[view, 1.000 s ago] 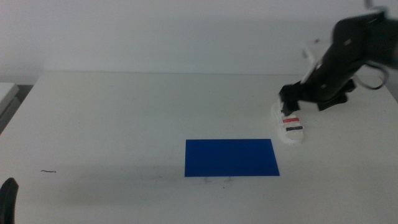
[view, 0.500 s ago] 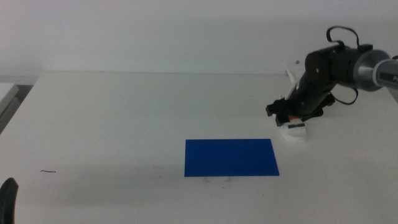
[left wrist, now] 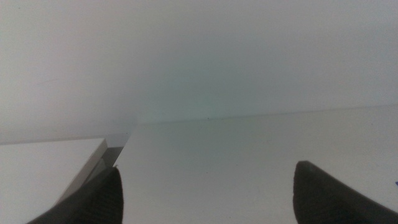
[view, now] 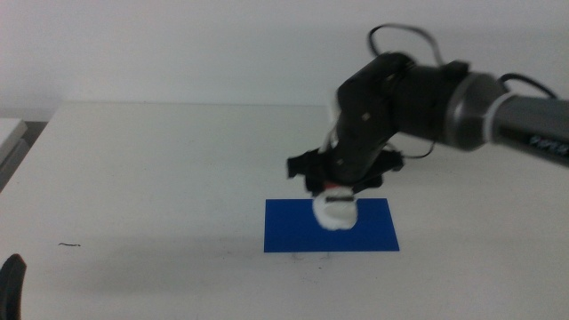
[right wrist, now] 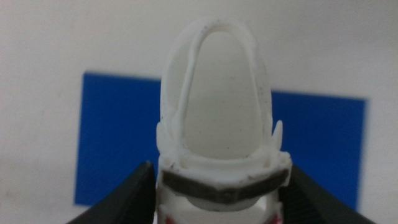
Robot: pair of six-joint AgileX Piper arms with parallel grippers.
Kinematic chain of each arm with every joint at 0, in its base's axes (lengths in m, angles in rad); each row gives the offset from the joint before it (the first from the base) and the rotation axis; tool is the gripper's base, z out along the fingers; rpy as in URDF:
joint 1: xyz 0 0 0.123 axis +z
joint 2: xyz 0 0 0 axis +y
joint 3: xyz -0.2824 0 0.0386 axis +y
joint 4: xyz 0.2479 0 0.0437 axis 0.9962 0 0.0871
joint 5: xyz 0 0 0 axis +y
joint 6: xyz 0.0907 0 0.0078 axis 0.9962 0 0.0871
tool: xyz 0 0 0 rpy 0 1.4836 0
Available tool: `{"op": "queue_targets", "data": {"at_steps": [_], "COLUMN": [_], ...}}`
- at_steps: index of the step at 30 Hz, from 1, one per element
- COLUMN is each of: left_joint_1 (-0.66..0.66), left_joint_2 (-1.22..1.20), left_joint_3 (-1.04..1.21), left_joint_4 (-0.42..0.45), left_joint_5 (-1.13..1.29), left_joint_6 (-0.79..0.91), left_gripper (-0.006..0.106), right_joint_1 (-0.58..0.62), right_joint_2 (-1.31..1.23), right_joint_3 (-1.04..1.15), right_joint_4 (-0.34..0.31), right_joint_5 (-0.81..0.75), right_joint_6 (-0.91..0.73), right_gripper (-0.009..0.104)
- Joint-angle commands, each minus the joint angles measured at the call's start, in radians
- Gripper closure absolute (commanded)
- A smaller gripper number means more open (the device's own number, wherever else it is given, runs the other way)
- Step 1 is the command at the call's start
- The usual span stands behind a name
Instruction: Use one arm to grab the shoe from the table and place it on the mat.
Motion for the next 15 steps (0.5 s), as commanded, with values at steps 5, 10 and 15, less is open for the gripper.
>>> {"op": "queue_targets", "data": {"at_steps": [5, 10, 15], "left_joint_1": [0.0, 0.0, 0.0], "left_joint_2": [0.005, 0.005, 0.005], "left_joint_3": [0.0, 0.0, 0.0], "left_joint_4": [-0.004, -0.004, -0.004], "left_joint_5": [-0.012, -0.012, -0.012], "left_joint_6": [-0.001, -0.001, -0.001], "left_gripper": [0.007, 0.007, 0.007], "right_joint_1": [0.045, 0.048, 0.048], "right_joint_2": [0.01, 0.01, 0.01], "right_joint_3": [-0.001, -0.001, -0.001], "right_joint_4": [0.031, 0.034, 0.038], "right_joint_5": [0.01, 0.002, -0.083], "right_joint_6": [0.001, 0.001, 0.001], "right_gripper": [0.093, 0.093, 0.093]}}
